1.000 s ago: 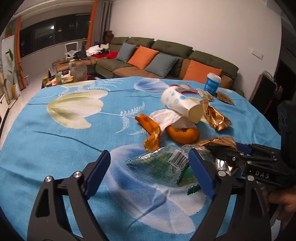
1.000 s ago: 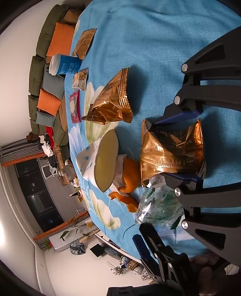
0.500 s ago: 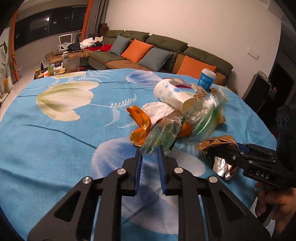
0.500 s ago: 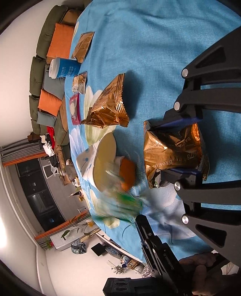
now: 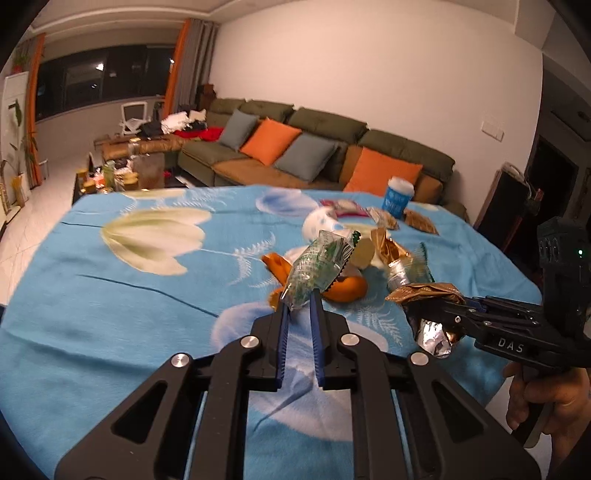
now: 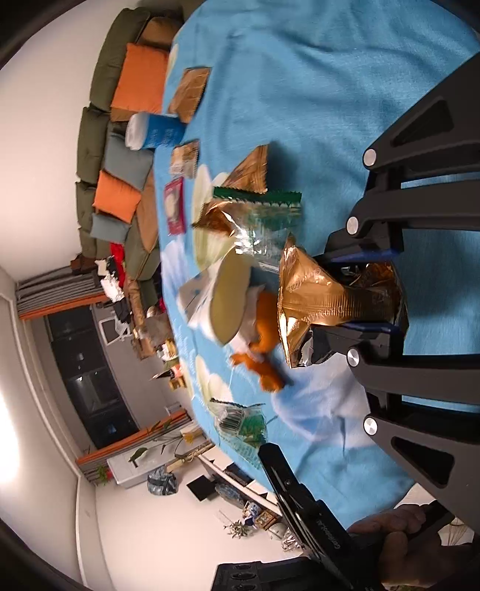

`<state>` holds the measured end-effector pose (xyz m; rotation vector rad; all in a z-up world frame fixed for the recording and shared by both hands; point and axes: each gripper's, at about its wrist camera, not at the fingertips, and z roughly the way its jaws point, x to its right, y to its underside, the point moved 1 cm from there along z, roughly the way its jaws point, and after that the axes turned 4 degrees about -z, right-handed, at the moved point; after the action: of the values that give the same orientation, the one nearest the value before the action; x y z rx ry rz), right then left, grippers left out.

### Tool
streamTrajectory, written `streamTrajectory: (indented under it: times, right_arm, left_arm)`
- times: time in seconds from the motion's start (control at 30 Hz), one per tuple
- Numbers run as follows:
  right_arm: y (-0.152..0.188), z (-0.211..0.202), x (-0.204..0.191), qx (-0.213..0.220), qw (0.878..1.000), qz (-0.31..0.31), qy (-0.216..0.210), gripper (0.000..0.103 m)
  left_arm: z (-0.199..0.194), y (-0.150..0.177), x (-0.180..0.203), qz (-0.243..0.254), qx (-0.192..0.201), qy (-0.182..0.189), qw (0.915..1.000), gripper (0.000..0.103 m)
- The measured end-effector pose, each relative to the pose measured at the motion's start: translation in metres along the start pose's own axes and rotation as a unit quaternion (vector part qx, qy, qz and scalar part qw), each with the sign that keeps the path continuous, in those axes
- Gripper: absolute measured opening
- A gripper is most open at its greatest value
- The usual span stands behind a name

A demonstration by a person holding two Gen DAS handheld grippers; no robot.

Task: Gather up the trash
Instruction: 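Lift both wrappers and carry them toward the teal bin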

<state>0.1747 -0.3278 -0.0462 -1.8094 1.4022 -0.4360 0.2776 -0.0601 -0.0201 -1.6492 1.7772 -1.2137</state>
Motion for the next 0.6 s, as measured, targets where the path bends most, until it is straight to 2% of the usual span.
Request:
streamTrajectory:
  times: [0.2,0.33,0.6]
  right_arm:
    - [-0.015,-0.008,-0.033,0.023,0.999,-0.030,-0.031,0.022]
    - [-0.027,-0.008,-0.068,0.034,0.996,-0.058,-0.061,0.022]
    - [-0.051,0.007,-0.151,0.042,0.983,-0.125,-0.129,0.022]
  left_arm:
    - [-0.049,-0.003,-0.022,-0.018,0.043,-0.028,0.9985,0.012]
    - [-0.083,-0.005,-0.043,-0.030,0.073,-0.061,0.9950,0.012]
    - [-0.156,0.001,-0.103,-0.068,0.121,-0.141,0.9802,0.012]
